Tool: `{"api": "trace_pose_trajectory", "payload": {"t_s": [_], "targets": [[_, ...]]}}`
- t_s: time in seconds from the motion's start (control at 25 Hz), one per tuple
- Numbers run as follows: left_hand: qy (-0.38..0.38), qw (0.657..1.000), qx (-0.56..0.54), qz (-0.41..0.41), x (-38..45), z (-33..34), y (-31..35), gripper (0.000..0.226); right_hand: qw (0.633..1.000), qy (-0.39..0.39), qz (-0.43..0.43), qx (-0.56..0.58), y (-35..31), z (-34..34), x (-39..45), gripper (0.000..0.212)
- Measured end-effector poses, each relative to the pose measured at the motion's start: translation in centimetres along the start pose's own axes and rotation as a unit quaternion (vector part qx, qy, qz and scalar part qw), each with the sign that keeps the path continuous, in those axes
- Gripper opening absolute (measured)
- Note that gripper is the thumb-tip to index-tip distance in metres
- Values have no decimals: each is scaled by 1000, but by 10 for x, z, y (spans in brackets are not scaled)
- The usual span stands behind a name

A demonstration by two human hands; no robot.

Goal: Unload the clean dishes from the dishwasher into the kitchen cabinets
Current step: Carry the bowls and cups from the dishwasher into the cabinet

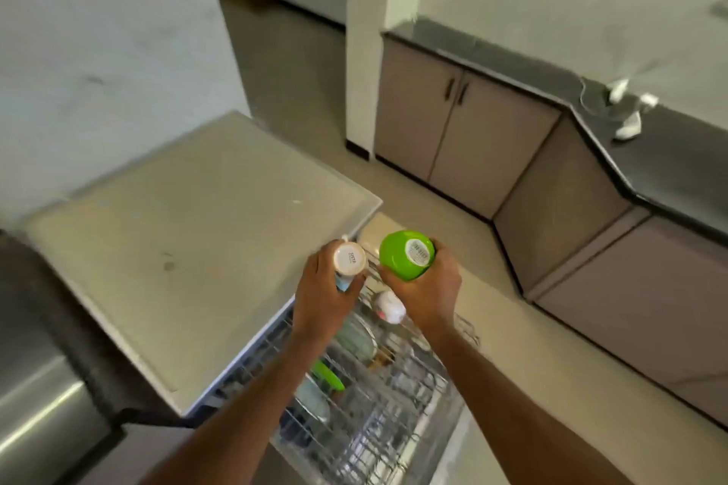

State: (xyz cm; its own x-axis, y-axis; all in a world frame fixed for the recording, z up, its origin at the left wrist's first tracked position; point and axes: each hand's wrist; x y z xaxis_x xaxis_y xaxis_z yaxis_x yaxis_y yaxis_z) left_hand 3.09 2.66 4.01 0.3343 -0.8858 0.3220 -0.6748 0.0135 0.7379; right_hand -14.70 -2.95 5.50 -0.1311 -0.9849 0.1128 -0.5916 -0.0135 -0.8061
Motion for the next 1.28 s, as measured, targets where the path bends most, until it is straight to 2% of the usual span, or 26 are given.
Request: {"api": "trace_pose_trajectory", "payload": {"t_s": [0.12,0.24,0.36,0.48,0.6,0.72,0.84,0.96,1.16,1.28], "targets": [[113,992,11,49,-28,-112,56,61,991,0,-112,68,-97,-56,-44,84],[196,976,45,77,-87,-228,99,61,967,-47,-207,143,-187,-96,-122,79],[239,962,106,86,-155,-334,116,57,933,-114,-291,181,-260,-111,-214,98],[306,932,185,64,-241,-456,126,53,875,-189,-379,232,-341,-125,-322,110],[379,892,245,18,-326,-566,139,52,807,-254,-459,271,-412,-130,-417,112],[455,857,240,-19,-391,-658,152,54,737,-306,-517,310,-467,-131,-495,109],[482,840,245,-42,-428,-743,165,53,673,-340,-569,328,-518,-125,-555,101],[489,825,275,-65,-440,-819,162,51,656,-359,-584,315,-574,-102,-589,103],[544,784,284,-90,-417,-954,101,54,658,-347,-595,303,-687,-50,-620,80],[567,772,268,-104,-386,-1040,41,53,662,-302,-618,296,-777,-19,-635,90]]}}
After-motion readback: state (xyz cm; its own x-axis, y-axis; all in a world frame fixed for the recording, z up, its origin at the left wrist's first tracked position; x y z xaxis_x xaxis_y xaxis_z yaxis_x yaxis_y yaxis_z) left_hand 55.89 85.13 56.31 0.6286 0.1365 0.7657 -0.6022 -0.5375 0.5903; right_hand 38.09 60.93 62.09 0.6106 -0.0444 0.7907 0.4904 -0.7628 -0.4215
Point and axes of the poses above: each hand's wrist, its own x-axis towards the middle knuckle, its own z-axis out of the palm, y = z × x
